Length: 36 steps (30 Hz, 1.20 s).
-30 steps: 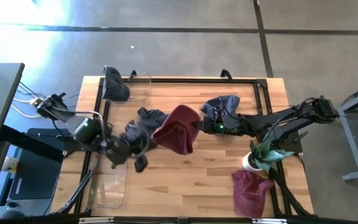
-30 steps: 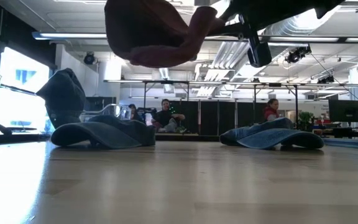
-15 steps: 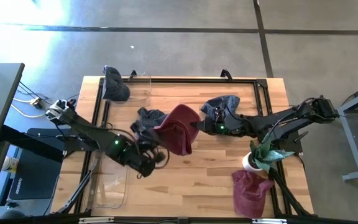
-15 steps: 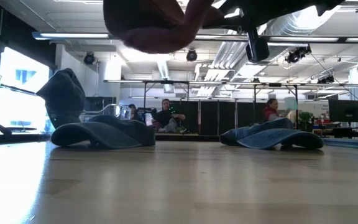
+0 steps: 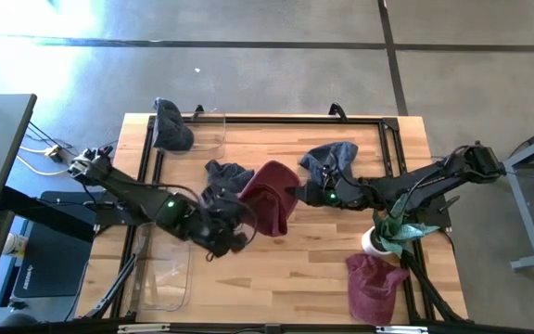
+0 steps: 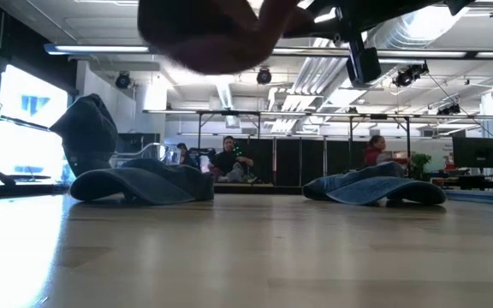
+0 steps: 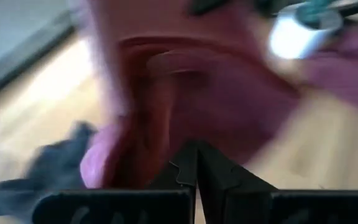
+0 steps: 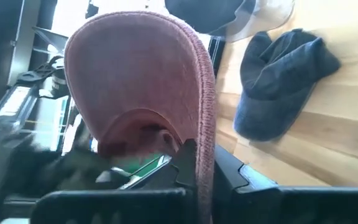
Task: Pick & Place hat
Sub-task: Put the left red cap into the bottom transparent bin
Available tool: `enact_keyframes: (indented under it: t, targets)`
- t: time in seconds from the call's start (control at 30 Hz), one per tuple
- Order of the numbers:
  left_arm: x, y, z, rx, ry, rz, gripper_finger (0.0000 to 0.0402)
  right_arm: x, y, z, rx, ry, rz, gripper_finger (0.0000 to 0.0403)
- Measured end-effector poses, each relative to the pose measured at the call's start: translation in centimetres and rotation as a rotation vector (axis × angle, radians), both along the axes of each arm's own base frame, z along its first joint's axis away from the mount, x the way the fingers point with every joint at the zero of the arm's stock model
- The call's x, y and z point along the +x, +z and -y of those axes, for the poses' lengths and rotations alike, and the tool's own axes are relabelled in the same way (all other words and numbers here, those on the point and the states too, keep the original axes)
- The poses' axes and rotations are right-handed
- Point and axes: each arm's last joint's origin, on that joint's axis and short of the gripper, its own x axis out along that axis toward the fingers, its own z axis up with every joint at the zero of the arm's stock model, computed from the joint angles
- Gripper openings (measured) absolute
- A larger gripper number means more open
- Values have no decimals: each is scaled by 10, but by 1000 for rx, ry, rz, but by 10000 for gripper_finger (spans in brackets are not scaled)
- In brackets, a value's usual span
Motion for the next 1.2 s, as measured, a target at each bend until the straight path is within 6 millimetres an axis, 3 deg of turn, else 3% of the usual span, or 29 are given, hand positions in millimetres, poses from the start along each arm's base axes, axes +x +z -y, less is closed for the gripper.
enact_keyframes:
  t: [0.1, 0.23, 0.43, 0.6, 0.93, 1.07, 1.2]
  targets:
    - [-4, 14, 16, -57, -60, 64, 0, 0, -1, 1, -6, -21, -8, 13]
    - [-4, 14, 22, -60, -72, 100, 0, 0, -1, 1, -9, -28, -13, 7]
    - [11, -11, 15, -10, -29, 60, 0, 0, -1, 1, 12, -28, -3, 11]
    - [18, -23, 32, 282, -70, 89, 0, 0, 0, 1, 27, -35, 10, 5]
    - [59, -62, 23, 307, -72, 26, 0, 1, 11, 1, 7, -43, 113, 6]
    - [62, -50, 28, 255, -163, 25, 0, 1, 9, 0, 9, -15, 93, 10]
    - [38, -2, 37, 182, -237, 137, 0, 1, 5, 0, 2, 7, 47, 5]
